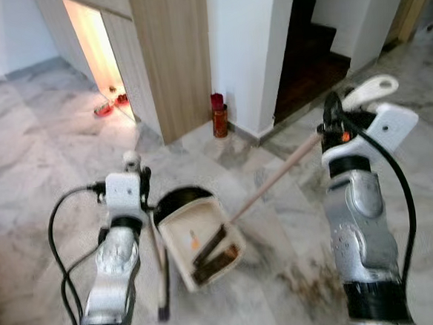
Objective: Sweep floor
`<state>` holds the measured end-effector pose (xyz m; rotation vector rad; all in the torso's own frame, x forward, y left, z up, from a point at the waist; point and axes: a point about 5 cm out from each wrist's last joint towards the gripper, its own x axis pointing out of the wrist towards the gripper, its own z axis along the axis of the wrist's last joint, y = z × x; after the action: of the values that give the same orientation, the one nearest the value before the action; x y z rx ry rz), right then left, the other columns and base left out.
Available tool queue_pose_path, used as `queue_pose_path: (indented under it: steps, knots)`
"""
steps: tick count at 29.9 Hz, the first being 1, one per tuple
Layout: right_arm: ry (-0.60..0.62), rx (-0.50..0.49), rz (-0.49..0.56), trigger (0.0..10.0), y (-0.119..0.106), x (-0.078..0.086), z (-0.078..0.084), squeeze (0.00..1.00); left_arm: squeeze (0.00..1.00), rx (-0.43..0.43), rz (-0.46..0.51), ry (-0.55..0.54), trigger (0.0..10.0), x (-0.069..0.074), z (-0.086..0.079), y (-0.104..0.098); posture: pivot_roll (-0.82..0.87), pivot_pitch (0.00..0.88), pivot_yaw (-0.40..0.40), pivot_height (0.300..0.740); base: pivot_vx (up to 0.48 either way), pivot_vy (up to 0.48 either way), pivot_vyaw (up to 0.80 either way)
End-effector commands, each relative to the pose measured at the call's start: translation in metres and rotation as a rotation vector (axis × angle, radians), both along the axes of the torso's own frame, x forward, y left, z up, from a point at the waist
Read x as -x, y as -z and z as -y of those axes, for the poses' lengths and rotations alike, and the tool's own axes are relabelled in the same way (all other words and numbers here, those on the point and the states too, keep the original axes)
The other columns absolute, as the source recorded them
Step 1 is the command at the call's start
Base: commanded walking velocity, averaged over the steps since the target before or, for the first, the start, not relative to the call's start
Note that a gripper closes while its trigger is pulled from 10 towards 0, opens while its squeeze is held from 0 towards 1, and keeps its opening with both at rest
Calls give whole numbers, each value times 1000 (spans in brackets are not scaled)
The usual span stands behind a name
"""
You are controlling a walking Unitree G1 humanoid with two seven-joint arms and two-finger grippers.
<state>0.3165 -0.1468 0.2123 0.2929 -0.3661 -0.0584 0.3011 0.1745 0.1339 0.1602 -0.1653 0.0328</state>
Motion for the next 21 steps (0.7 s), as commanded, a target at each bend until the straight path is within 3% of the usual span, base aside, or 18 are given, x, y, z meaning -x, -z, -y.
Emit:
queue_pose_path:
  steps: [1, 6, 9, 21]
  knots:
    - [-5, -43, 86, 10000, -17, 3, 2, 0, 0, -28, 70, 6, 10000, -3, 2, -15, 5, 0, 21, 740, 390, 0, 0]
    - [-6, -32, 88, 10000, -18, 3, 2, 0, 0, -29, 68, -13, 10000, -2, -1, -15, 5, 0, 18, 740, 388, 0, 0]
    - [-7, -25, 87, 10000, -18, 3, 1, 0, 0, -29, 67, -10, 10000, -3, -1, -15, 5, 0, 18, 740, 386, 0, 563]
    - [-29, -36, 83, 10000, -18, 2, -1, 0, 0, -31, 62, -13, 10000, -3, -2, -14, 4, 0, 15, 740, 388, 0, 0]
